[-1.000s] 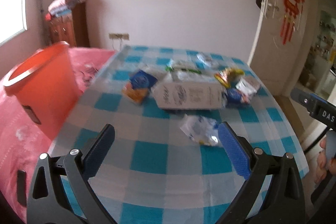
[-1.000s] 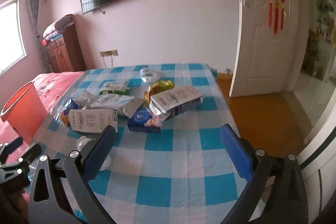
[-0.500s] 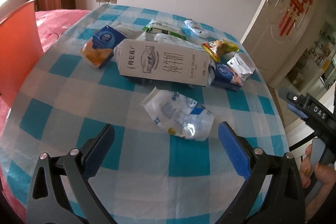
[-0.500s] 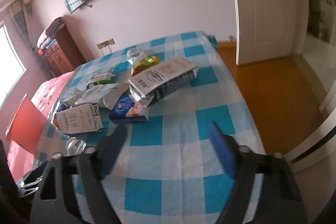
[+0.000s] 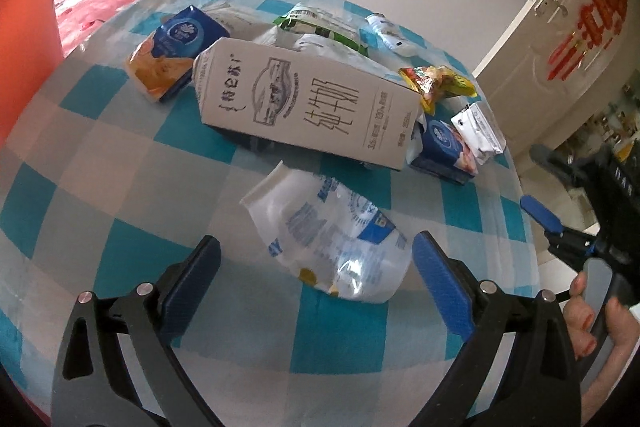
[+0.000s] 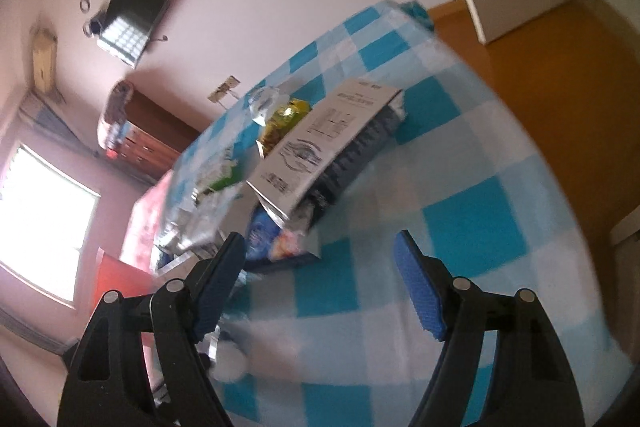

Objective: Collect trash
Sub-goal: 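Grasp the crumpled white pouch with left tool while right tool grasps the milk carton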

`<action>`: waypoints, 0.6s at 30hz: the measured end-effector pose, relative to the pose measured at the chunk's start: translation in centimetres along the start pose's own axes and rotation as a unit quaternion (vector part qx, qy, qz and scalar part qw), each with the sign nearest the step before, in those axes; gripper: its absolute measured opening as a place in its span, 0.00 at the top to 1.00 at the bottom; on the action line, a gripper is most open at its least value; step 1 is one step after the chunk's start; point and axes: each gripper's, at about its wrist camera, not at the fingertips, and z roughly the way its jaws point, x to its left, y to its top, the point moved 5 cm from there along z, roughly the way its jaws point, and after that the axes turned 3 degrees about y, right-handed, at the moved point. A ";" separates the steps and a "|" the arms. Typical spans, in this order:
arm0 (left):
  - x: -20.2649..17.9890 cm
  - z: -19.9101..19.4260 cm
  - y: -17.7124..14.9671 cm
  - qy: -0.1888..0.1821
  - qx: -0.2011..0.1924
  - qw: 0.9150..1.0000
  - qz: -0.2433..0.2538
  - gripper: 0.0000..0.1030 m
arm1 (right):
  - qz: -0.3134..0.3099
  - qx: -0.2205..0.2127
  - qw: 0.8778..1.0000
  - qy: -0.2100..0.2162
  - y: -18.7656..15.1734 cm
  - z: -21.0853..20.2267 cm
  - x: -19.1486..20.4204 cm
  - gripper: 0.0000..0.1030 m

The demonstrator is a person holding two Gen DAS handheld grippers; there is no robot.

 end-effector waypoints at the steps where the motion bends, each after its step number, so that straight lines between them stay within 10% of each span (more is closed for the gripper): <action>1: -0.2 0.1 0.1 0.002 0.001 1.000 0.002 0.08 | 0.006 0.000 1.000 0.000 0.4 0.3 0.0 0.26; 18: -0.4 2.0 1.9 0.070 -0.001 0.997 0.035 0.19 | 0.025 -0.005 0.998 -0.053 4.3 6.0 -0.1 0.26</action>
